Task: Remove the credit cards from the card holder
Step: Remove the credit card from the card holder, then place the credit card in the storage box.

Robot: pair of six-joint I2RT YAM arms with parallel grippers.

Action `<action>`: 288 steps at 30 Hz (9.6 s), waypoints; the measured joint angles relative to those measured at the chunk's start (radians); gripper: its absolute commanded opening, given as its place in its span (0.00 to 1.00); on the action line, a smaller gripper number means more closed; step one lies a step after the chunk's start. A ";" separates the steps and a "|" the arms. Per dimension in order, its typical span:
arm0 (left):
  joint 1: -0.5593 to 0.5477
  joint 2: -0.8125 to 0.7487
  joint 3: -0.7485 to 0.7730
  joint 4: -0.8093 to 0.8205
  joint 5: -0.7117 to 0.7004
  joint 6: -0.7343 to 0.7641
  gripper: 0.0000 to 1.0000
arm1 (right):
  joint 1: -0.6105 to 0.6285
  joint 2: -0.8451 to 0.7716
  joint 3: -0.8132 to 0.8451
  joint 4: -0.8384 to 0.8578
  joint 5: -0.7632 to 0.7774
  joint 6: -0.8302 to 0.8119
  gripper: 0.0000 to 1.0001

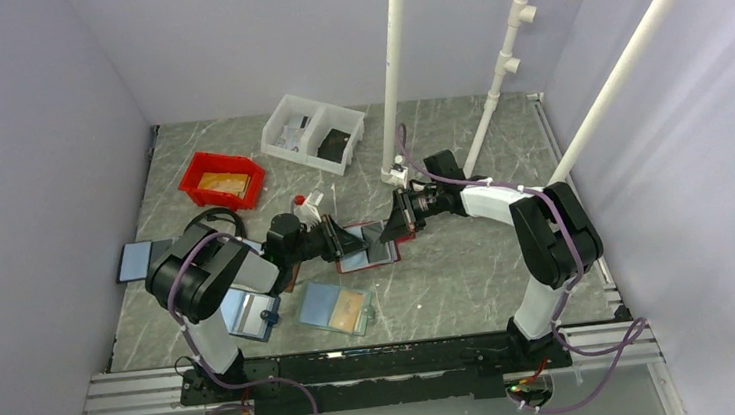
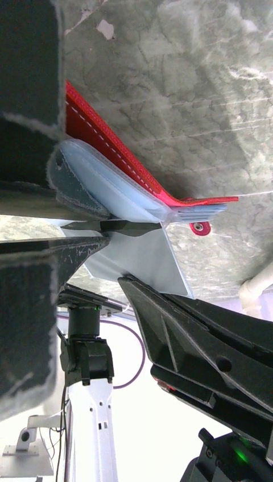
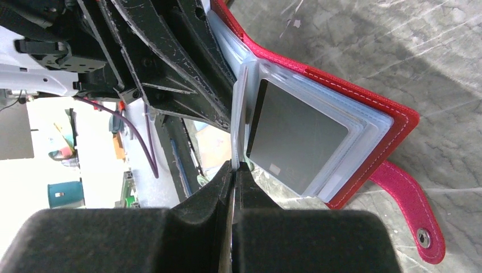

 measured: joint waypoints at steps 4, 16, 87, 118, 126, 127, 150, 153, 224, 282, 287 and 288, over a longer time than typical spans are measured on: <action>0.002 0.034 -0.010 0.076 0.011 -0.033 0.25 | -0.001 0.000 0.000 0.000 -0.003 0.000 0.00; 0.010 0.053 -0.031 0.171 0.036 -0.082 0.35 | -0.010 0.011 0.000 -0.003 -0.003 -0.005 0.00; -0.022 -0.595 -0.015 -0.485 0.245 0.577 0.00 | -0.003 -0.366 -0.024 -0.460 -0.102 -1.194 0.81; -0.074 -0.666 0.082 -0.756 0.155 0.750 0.00 | 0.055 -0.181 0.110 -0.698 -0.124 -1.320 0.00; -0.072 -0.731 0.128 -0.885 0.110 0.801 0.00 | 0.049 -0.146 0.134 -0.719 -0.094 -1.326 0.00; -0.072 -0.732 0.130 -0.891 0.108 0.801 0.00 | 0.049 -0.146 0.134 -0.719 -0.089 -1.326 0.00; 0.122 -0.802 -0.006 -0.860 0.067 0.612 0.00 | 0.006 0.038 0.194 -0.731 0.062 -1.149 0.26; 0.137 -0.792 -0.022 -0.826 0.097 0.566 0.00 | 0.001 0.045 0.197 -0.716 0.095 -1.100 0.44; -0.019 -0.986 -0.115 -0.735 -0.161 -0.063 0.93 | 0.076 -0.262 0.173 -0.713 -0.019 -1.187 0.00; -0.248 -0.452 0.026 -0.571 -0.439 -0.906 0.35 | 0.157 -0.508 -0.052 -0.388 0.247 -1.139 0.00; -0.252 -0.401 0.026 -0.519 -0.438 -0.911 0.03 | 0.165 -0.511 -0.061 -0.368 0.286 -1.148 0.10; -0.252 -0.393 0.026 -0.509 -0.438 -0.913 0.00 | 0.166 -0.511 -0.063 -0.368 0.289 -1.152 0.17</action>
